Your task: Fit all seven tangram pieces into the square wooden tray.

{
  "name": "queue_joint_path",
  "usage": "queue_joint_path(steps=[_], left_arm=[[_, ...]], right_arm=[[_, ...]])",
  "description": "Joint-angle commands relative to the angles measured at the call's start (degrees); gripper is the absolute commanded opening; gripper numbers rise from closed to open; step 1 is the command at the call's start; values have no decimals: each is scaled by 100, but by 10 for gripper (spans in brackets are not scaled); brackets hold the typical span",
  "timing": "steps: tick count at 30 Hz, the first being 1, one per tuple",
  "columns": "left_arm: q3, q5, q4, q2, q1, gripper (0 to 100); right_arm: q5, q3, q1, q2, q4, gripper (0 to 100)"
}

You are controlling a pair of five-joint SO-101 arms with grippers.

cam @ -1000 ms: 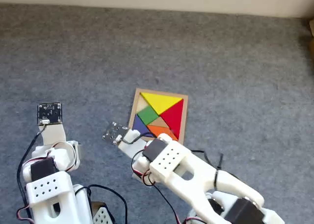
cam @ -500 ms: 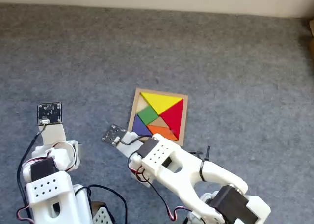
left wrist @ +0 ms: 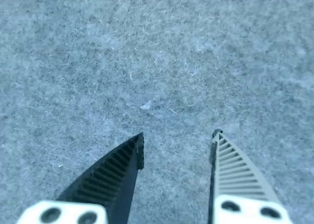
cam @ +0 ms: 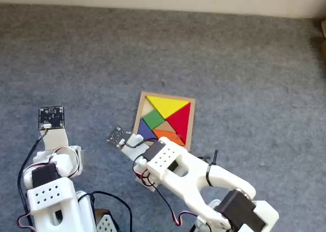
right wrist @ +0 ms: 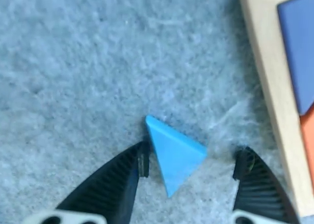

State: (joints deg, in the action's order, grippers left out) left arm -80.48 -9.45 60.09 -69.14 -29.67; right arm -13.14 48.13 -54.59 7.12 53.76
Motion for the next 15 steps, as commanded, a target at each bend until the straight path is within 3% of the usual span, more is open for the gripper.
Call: queue_joint_path(steps=[1,7,15], left_arm=[[75,26,-53,-57,-48,222],[75,26,-44,-57,-48,222],[75,26,-44,-57,-48,222]], right_arm=[[-62,13,84,-145,-75,255],[-79,4,92,-145,-75,128],[-431,4,92,-136,-66,119]])
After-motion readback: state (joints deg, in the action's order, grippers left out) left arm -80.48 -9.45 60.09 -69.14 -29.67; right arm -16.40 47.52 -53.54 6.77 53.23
